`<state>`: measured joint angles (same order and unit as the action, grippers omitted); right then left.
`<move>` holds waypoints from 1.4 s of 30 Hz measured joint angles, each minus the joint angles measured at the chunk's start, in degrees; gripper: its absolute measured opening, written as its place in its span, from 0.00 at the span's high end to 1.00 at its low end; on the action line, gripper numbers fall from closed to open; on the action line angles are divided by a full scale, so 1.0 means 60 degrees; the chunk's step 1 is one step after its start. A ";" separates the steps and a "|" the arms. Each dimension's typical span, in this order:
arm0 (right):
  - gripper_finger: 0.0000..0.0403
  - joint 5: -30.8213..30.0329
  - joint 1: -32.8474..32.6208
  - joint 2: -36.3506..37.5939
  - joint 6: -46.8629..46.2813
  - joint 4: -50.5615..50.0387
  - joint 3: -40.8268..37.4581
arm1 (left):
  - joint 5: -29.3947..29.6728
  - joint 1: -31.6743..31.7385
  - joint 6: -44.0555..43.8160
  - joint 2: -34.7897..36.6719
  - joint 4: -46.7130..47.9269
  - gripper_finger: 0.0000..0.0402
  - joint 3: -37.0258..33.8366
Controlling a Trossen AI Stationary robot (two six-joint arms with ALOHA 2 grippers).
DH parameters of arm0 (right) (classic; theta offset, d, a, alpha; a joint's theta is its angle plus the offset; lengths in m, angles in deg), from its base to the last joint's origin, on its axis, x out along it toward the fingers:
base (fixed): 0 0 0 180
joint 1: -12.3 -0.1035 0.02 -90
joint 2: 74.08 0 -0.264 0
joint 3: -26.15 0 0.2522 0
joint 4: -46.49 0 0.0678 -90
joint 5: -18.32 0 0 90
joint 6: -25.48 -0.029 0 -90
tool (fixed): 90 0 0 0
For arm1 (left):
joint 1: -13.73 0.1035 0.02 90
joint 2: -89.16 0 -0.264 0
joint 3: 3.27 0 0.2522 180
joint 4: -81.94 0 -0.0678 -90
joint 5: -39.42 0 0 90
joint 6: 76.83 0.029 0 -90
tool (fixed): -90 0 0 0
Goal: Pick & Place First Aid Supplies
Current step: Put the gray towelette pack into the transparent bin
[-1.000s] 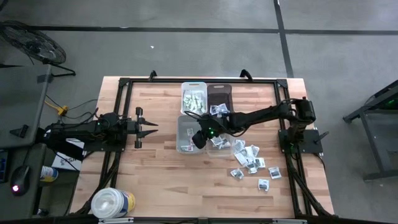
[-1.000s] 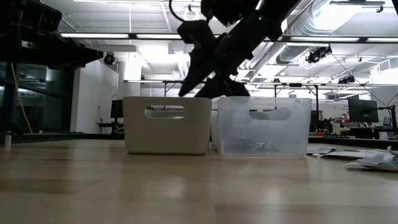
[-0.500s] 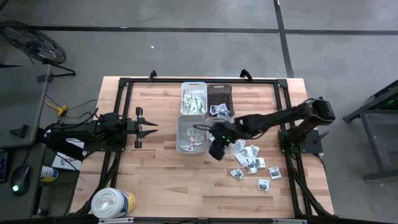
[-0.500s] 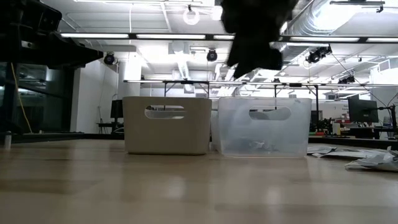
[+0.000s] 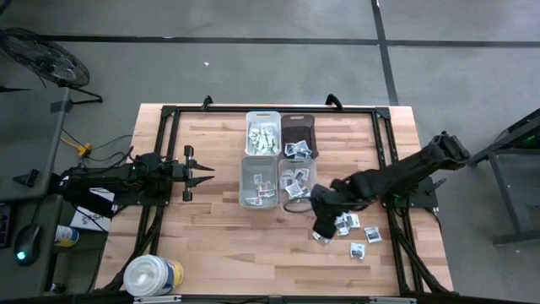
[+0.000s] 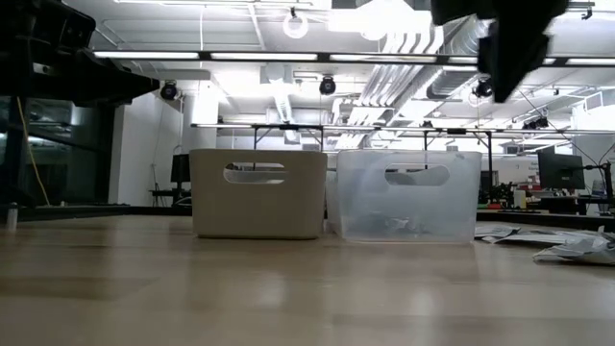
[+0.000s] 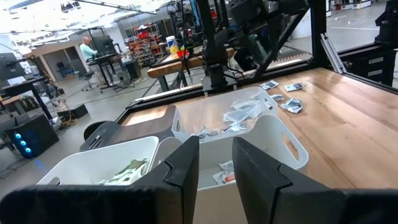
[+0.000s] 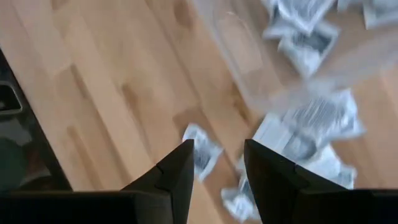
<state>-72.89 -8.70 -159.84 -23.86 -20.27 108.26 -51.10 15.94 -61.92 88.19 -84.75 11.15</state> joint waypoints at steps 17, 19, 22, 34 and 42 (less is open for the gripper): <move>0.67 -0.0763 -0.2788 0.1633 -0.5506 0.5517 -0.5034 | 0.0000 0.0004 -0.0003 -0.0003 -0.0003 0.76 0.0000; 0.67 -0.0978 -0.2929 0.1633 -0.5817 0.6219 -0.5508 | 0.0000 0.0002 -0.0001 -0.0001 0.0000 0.76 0.0000; 0.67 -0.1240 -0.3110 0.1633 -0.6254 0.7066 -0.6082 | 0.0000 0.0000 -0.0001 0.0000 -0.0003 0.76 0.0000; 0.67 -0.1529 -0.3198 0.1334 -0.6775 0.8389 -0.6865 | 0.0000 0.0000 -0.0003 0.0000 -0.0003 0.76 0.0000; 0.67 -0.1399 -0.3122 0.0759 -0.6775 0.8683 -0.6866 | 0.0000 0.0003 -0.0002 -0.0001 0.0000 0.76 0.0000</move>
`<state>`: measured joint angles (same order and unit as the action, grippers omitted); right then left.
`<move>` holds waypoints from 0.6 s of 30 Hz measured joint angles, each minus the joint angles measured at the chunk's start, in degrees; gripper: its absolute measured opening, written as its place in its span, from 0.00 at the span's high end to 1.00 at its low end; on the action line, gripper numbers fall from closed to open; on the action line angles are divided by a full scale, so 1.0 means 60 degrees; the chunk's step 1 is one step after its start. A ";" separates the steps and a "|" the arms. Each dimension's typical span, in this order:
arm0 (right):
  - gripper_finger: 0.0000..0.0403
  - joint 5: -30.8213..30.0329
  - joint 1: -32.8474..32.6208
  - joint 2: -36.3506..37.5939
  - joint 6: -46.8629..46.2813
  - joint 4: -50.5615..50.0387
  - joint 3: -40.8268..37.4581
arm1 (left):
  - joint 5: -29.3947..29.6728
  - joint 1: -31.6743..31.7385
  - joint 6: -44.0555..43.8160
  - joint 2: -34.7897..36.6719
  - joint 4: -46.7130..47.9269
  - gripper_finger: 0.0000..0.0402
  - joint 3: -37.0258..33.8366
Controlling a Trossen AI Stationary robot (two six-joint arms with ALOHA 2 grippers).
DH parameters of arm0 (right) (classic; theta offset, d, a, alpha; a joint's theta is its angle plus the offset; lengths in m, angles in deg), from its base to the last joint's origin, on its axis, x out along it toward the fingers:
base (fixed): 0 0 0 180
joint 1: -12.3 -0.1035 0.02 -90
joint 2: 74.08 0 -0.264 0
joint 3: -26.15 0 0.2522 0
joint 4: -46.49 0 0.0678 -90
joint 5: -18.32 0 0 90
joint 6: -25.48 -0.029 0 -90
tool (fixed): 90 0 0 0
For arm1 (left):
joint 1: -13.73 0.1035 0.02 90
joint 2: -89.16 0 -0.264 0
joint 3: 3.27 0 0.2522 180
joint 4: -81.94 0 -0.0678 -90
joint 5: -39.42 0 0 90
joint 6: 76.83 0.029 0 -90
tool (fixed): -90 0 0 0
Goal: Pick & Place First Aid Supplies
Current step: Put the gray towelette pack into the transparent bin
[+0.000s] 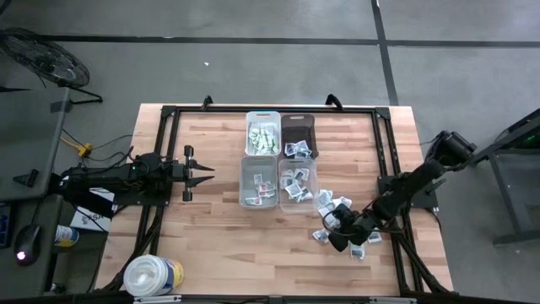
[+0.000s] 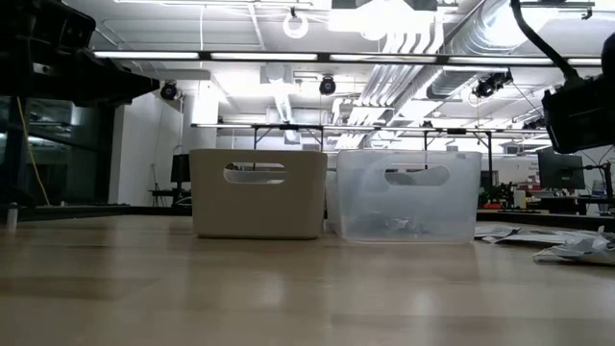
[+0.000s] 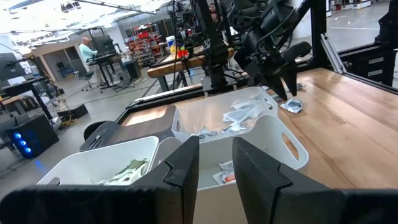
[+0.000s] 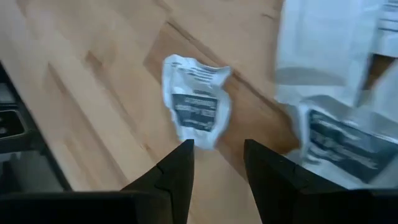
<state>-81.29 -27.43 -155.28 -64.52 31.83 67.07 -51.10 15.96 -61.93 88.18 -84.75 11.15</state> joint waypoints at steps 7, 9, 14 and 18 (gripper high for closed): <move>0.65 -0.0088 0.0001 -0.0223 0.0051 0.0414 0.0000 | 0.0000 -0.0003 -0.0001 0.0000 -0.0003 0.76 0.0000; 0.63 -0.0194 0.0008 -0.0223 0.0048 0.0416 0.0000 | 0.0000 0.0000 0.0001 0.0001 -0.0003 0.76 0.0000; 0.57 -0.0256 0.0183 -0.0223 0.0073 0.0445 0.0004 | 0.0000 -0.0002 0.0002 0.0001 -0.0003 0.76 0.0000; 0.56 -0.0215 0.0201 -0.0223 0.0109 0.0491 0.0004 | 0.0000 -0.0003 -0.0001 0.0001 -0.0003 0.76 0.0000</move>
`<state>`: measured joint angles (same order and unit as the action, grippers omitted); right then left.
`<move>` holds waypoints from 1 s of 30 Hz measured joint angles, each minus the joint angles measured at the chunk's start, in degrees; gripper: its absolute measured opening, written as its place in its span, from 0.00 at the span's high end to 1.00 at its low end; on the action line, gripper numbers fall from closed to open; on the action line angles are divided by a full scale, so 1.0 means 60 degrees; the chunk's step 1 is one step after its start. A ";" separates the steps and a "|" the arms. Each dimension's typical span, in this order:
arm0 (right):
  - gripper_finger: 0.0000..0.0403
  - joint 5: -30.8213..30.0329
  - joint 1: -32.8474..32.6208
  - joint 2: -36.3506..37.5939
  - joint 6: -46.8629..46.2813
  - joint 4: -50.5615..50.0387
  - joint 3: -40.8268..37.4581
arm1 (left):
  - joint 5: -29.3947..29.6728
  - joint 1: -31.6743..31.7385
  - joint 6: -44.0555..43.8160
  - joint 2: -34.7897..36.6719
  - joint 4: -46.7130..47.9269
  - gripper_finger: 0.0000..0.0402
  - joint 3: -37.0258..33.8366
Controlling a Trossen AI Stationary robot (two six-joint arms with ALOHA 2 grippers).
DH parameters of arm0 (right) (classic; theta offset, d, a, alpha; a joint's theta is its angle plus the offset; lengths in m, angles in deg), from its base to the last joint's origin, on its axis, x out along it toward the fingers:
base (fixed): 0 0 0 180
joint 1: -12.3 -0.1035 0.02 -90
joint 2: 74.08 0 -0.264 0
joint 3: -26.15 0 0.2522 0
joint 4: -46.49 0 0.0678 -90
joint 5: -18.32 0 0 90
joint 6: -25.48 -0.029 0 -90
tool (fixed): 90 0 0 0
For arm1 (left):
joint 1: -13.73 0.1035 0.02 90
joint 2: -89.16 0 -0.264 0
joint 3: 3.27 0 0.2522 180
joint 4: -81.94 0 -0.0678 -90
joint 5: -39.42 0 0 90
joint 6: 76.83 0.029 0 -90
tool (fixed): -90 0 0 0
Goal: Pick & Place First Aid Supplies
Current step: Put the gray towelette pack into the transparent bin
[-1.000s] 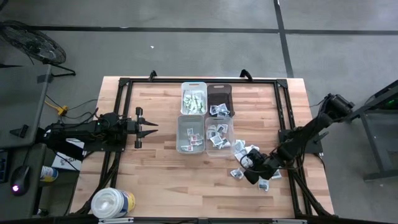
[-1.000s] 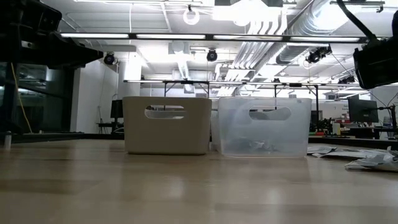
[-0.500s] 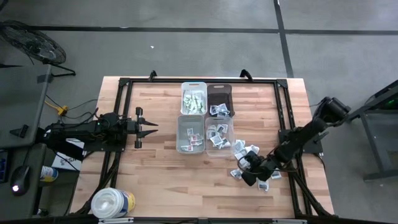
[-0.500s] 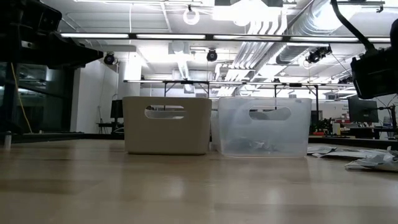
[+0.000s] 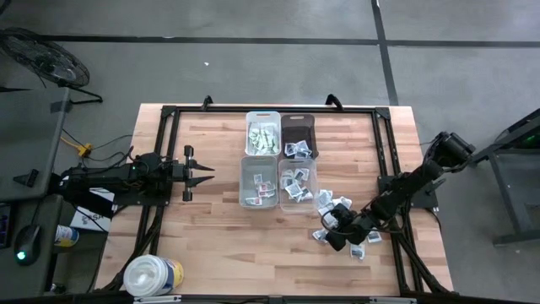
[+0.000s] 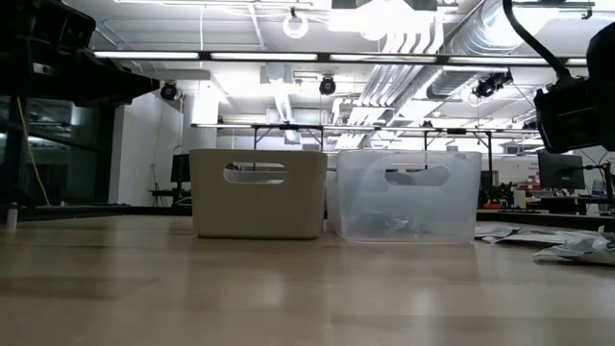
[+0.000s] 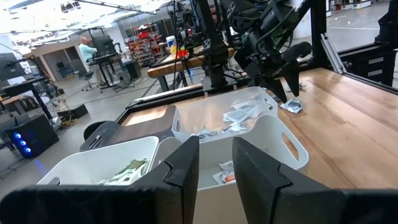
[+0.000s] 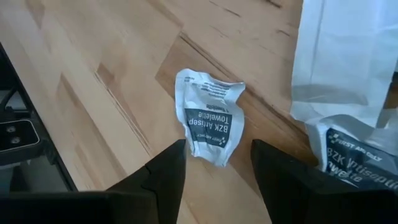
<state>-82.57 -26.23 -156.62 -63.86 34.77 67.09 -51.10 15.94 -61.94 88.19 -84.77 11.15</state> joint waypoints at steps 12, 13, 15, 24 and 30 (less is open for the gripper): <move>0.56 0.0301 0.0008 -0.0657 0.0000 0.1180 0.0026 | 0.0000 0.0000 0.0000 -0.0001 0.0001 0.76 0.0000; 0.56 0.0299 0.0007 -0.0700 0.0000 0.1224 0.0029 | 0.0000 0.0000 0.0002 -0.0002 0.0000 0.76 0.0000; 0.56 0.0272 0.0027 -0.0721 -0.0004 0.1231 0.0029 | 0.0000 0.0001 0.0000 0.0000 0.0004 0.76 0.0000; 0.71 0.0334 0.0171 -0.0736 0.0150 0.1063 0.0018 | 0.0000 0.0002 0.0002 -0.0002 0.0003 0.76 0.0000; 0.90 0.0312 0.0171 -0.0754 0.0450 0.0942 0.0000 | 0.0000 0.0003 0.0003 -0.0001 0.0000 0.76 0.0000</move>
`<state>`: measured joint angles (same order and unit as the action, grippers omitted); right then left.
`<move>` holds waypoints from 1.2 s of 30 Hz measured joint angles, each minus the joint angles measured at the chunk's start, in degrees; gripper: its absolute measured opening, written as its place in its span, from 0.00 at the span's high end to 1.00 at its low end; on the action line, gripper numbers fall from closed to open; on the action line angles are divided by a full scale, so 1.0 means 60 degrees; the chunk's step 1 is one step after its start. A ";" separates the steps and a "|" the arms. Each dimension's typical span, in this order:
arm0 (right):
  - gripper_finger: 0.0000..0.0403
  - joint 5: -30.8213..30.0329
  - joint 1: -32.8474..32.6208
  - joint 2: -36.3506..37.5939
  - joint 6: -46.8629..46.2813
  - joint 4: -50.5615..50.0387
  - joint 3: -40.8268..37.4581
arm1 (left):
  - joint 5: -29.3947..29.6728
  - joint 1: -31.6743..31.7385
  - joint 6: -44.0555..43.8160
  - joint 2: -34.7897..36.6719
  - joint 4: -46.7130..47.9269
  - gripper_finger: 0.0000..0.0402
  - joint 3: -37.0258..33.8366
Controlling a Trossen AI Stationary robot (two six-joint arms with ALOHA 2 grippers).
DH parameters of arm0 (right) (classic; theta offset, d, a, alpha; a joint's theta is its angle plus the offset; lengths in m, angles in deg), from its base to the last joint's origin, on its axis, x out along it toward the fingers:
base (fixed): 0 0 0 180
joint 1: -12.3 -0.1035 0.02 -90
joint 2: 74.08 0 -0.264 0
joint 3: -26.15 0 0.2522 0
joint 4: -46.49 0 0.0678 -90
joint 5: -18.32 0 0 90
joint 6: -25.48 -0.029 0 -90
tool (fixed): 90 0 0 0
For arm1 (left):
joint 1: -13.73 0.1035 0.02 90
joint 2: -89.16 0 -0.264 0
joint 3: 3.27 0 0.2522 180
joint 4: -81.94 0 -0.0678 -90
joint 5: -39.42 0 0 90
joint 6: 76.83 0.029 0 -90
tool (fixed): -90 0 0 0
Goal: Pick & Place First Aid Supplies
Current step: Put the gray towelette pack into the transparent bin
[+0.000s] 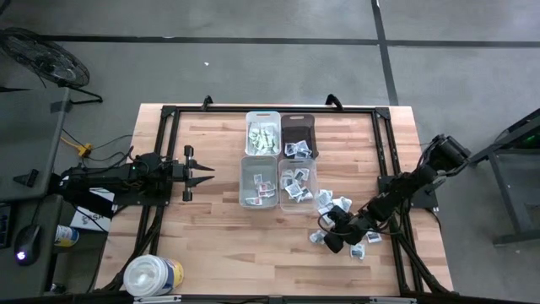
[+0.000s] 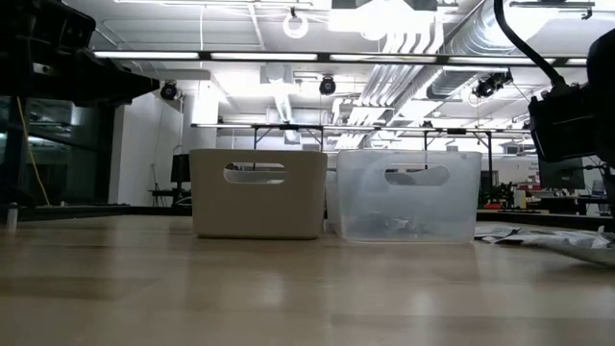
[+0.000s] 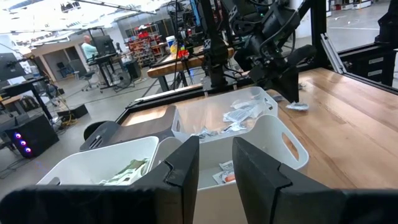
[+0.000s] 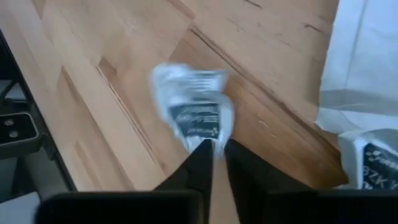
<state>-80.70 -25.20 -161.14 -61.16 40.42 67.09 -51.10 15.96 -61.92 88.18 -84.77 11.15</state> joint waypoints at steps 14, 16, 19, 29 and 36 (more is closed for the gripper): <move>1.00 -0.0014 0.0007 0.0030 0.1149 0.0250 0.0254 | 0.0000 0.0000 -0.0001 -0.0001 0.0000 0.76 0.0000; 1.00 -0.0010 0.0007 0.0127 0.1395 0.0255 0.0429 | 0.0000 -0.0002 0.0001 0.0001 0.0000 0.76 0.0000; 1.00 -0.0023 0.0007 0.0322 0.1792 0.0242 0.0733 | 0.0000 0.0001 0.0001 0.0001 0.0001 0.76 0.0000; 1.00 -0.0470 0.0430 0.1199 0.3097 -0.0787 0.1721 | 0.0000 0.0000 -0.0003 -0.0001 0.0001 0.76 0.0000; 1.00 -0.0804 0.1297 0.1922 0.3695 -0.1818 0.1858 | 0.0000 0.0001 -0.0001 -0.0001 0.0000 0.76 0.0000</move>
<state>-85.53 -17.42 -149.61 -38.99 29.51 78.23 -51.10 15.97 -61.92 88.18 -84.77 11.15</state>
